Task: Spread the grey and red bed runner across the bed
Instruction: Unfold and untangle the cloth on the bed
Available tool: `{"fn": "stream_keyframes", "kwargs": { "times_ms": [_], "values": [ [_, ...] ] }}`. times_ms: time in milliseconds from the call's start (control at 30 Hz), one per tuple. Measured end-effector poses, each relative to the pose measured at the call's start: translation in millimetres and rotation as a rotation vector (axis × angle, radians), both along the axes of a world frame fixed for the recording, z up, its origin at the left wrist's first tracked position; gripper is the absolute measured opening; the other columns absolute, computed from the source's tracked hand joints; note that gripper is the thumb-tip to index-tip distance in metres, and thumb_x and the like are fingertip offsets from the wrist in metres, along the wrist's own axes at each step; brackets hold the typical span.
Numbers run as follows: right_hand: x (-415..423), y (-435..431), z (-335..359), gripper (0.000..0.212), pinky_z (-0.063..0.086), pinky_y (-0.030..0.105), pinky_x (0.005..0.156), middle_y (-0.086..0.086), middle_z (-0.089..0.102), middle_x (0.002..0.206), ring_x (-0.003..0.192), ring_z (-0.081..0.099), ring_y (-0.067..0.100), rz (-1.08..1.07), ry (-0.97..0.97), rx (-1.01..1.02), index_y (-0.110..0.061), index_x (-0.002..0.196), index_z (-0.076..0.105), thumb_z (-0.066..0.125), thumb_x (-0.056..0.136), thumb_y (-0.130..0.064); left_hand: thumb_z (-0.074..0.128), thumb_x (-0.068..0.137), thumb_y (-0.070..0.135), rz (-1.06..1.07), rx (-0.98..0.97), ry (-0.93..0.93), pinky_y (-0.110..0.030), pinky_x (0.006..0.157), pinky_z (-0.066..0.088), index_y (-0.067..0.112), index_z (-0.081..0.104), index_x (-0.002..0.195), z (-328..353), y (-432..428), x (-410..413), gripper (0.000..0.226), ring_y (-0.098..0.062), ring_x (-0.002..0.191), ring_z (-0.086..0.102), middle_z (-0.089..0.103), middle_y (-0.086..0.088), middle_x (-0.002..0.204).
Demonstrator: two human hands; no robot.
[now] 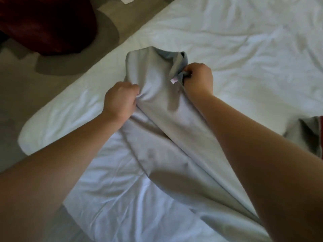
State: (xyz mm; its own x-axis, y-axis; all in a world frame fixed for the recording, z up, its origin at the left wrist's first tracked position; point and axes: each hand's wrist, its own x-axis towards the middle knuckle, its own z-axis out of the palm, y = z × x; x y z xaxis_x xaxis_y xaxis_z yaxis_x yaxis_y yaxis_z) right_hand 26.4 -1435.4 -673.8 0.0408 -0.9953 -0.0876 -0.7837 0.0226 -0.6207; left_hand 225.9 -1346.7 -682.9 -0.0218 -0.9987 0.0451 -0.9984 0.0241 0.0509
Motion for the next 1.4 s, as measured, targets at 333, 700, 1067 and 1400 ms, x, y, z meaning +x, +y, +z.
{"fn": "stream_keyframes", "kwargs": {
  "times_ms": [333, 700, 1067, 1400],
  "values": [
    [-68.3, 68.2, -28.2, 0.053, 0.049, 0.039, 0.087, 0.006, 0.048, 0.133, 0.110, 0.056, 0.029, 0.107, 0.072, 0.101, -0.027, 0.137, 0.038, 0.045, 0.088, -0.009, 0.054, 0.077, 0.009, -0.072, -0.063, -0.121, -0.042, 0.067, 0.040, 0.009, 0.062, 0.098, -7.3, 22.6, -46.7, 0.023, -0.034, 0.090, 0.054, 0.057, -0.015, 0.098],
    [-288.6, 189.7, -2.4, 0.055, 0.019, 0.053, 0.111, 0.014, 0.043, 0.139, 0.138, 0.028, 0.032, -0.035, 0.781, -0.031, -0.017, 0.128, 0.050, 0.065, 0.075, -0.017, 0.056, 0.080, 0.023, -0.632, 0.128, 0.236, -0.040, 0.069, 0.051, 0.015, 0.061, 0.110, -6.5, 95.7, -305.2, 0.032, -0.028, 0.093, 0.058, 0.061, -0.006, 0.102],
    [-440.3, 272.5, -18.5, 0.036, 0.046, 0.043, 0.073, 0.018, 0.044, 0.120, 0.094, 0.054, 0.043, -0.311, 0.481, 0.116, -0.014, 0.115, 0.052, 0.049, 0.083, 0.002, 0.070, 0.082, 0.027, -0.590, 0.491, 0.506, -0.040, 0.096, 0.044, 0.018, 0.042, 0.137, -39.4, 174.2, -489.9, 0.063, -0.027, 0.118, 0.052, 0.051, -0.007, 0.133],
    [-584.6, 339.6, -0.1, 0.037, 0.044, 0.039, 0.065, 0.017, 0.049, 0.104, 0.082, 0.054, 0.040, -0.334, 0.511, -0.002, -0.012, 0.111, 0.059, 0.051, 0.078, 0.003, 0.049, 0.088, 0.007, -0.713, 0.286, 0.560, -0.044, 0.086, 0.047, 0.009, 0.064, 0.116, -9.2, 228.0, -632.9, 0.031, -0.031, 0.100, 0.061, 0.067, -0.013, 0.108]
  ]
}}
